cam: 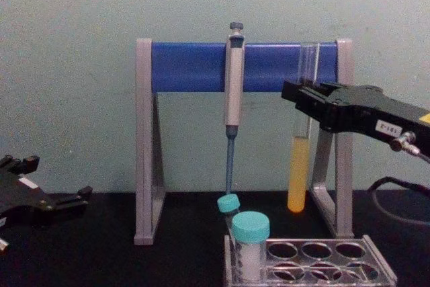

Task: Pick up the test tube from the test tube rack, shake it, then place it back into the test tube rack.

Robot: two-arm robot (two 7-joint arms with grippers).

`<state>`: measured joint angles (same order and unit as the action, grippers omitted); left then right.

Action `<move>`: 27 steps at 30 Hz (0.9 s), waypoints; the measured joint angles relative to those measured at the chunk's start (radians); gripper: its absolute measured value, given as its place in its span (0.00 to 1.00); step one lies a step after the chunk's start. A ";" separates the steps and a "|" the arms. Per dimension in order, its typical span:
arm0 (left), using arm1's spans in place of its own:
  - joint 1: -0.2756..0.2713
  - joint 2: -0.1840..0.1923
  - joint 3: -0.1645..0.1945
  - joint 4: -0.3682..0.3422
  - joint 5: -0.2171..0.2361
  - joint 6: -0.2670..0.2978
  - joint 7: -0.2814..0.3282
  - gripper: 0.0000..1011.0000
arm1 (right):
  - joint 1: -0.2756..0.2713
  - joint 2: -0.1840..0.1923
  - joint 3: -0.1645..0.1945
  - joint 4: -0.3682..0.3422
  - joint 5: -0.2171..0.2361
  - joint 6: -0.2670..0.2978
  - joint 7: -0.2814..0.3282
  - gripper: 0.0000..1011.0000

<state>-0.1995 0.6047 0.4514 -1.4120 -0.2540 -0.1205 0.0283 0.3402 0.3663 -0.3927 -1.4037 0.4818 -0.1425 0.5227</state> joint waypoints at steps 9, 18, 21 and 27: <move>0.000 0.000 0.000 0.000 0.000 0.000 0.000 0.99 | -0.012 0.005 0.013 -0.008 -0.006 0.001 -0.007 0.22; 0.000 0.000 0.000 0.000 0.000 0.000 0.000 0.99 | -0.079 0.049 0.060 -0.082 -0.009 0.022 -0.048 0.22; 0.000 0.000 0.000 0.000 0.000 0.000 0.000 0.99 | -0.111 0.069 0.071 -0.120 -0.009 0.038 -0.052 0.22; 0.000 0.000 0.000 0.000 0.000 0.000 0.000 0.99 | -0.158 0.097 0.074 -0.184 0.002 0.061 -0.034 0.22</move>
<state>-0.1995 0.6047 0.4514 -1.4120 -0.2539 -0.1205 0.0283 0.1820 0.4637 -0.3192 -1.5881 0.4834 -0.0814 0.4885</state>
